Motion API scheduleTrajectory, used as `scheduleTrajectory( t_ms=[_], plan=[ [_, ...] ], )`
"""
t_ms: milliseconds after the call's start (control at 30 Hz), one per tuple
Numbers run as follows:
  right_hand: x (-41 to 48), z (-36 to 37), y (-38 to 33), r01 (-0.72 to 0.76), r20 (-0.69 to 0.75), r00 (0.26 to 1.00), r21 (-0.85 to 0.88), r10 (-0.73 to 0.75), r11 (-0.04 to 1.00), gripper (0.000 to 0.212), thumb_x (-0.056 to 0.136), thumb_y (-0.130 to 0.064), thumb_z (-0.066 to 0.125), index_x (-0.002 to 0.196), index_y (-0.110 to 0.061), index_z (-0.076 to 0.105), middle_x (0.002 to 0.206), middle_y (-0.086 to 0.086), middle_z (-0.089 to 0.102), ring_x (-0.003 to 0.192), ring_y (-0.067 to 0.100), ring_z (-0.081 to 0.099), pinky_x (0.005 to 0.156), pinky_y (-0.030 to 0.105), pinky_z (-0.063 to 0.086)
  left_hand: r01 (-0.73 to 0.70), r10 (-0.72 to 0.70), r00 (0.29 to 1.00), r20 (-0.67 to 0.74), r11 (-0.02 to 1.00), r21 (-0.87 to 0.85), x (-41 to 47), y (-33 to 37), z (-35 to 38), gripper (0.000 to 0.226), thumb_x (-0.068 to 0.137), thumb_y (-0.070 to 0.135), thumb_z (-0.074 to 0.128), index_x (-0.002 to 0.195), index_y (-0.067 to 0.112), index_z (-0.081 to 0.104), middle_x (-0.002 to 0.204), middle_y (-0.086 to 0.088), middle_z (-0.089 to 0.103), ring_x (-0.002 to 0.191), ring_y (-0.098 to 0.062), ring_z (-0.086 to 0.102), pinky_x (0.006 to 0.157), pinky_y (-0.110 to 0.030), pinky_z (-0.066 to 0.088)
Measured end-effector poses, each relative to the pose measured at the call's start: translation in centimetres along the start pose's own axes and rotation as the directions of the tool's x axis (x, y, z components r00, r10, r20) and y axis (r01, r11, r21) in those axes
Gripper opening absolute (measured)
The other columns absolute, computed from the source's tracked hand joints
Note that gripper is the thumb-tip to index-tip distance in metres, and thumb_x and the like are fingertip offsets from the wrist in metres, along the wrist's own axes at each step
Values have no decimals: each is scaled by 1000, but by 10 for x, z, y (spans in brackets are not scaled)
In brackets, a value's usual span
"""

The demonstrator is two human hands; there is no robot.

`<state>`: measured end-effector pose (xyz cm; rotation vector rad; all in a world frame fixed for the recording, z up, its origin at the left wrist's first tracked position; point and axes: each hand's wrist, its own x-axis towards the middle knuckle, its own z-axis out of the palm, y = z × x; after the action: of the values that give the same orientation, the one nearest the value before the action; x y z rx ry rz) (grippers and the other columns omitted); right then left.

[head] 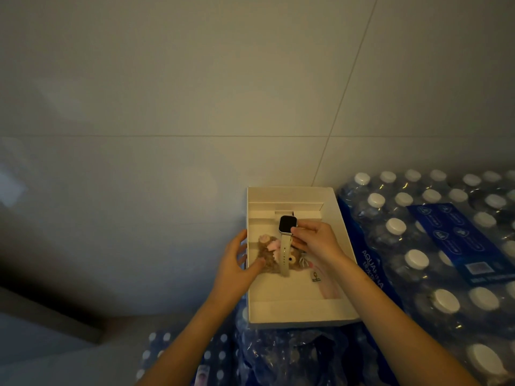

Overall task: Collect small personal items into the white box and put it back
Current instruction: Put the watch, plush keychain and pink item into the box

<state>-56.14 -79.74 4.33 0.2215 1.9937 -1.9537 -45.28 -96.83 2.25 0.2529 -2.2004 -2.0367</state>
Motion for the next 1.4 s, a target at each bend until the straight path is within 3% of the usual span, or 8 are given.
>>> scheduleTrajectory(
  t_ms=[333,567,800,933,1100,1167,1300,1400],
  plan=[
    [35,-1,23,-28,-91,996,-258,5,966,24,85,-7,65,108,-1,68,94,15,71,84,27,69,75,36,58,25,-25,1000,4,999,-28,2,2,-1,68,79,6,72,132,30,37,123,18,49,107,5,52,81,-8,47],
    [3,-16,3,195,-84,951,-583,-297,789,33,87,-13,64,120,-8,62,109,5,65,98,14,59,84,23,45,9,-9,1000,21,1000,-15,1,2,-1,66,80,6,71,131,31,38,122,19,49,108,1,52,80,-6,47],
    [-48,-55,-6,346,-111,791,-730,-602,589,34,88,-13,62,122,-14,60,129,3,54,119,16,45,100,27,35,-9,9,999,50,1000,7,1,4,-1,64,78,7,73,123,37,38,118,24,47,104,6,51,75,-8,49],
    [-56,-69,2,296,-101,852,-717,-514,631,43,85,-14,65,127,-17,56,142,10,43,132,22,39,108,33,33,13,-16,996,84,999,33,-2,7,-2,89,55,46,80,131,36,33,124,16,46,113,-4,48,73,-9,49],
    [-59,-69,6,257,-55,933,-591,-356,765,52,83,-7,66,131,-21,52,121,0,55,110,11,50,88,10,38,-10,-3,995,103,993,117,-1,15,-1,88,75,2,75,139,31,22,117,14,45,99,4,49,68,0,44],
    [-58,-70,6,192,-24,970,-531,-241,826,54,84,-4,65,132,-21,50,122,-1,56,107,6,49,82,4,38,-12,-15,991,131,979,204,3,15,-1,90,75,8,77,144,28,23,120,13,46,102,1,49,72,-4,44],
    [-51,-73,8,137,45,990,-560,-135,817,66,82,6,59,138,-24,43,132,0,49,112,9,44,90,18,38,39,-78,991,111,946,321,11,14,-2,92,70,22,82,144,31,28,128,7,52,112,-12,52,89,-28,47],
    [-49,-77,9,160,66,987,-553,-148,818,77,79,16,52,141,-28,37,127,-7,45,112,7,42,79,6,39,69,-94,993,65,945,319,14,11,-5,85,72,11,77,140,37,33,129,0,56,113,-19,57,89,-36,52]
  ],
)
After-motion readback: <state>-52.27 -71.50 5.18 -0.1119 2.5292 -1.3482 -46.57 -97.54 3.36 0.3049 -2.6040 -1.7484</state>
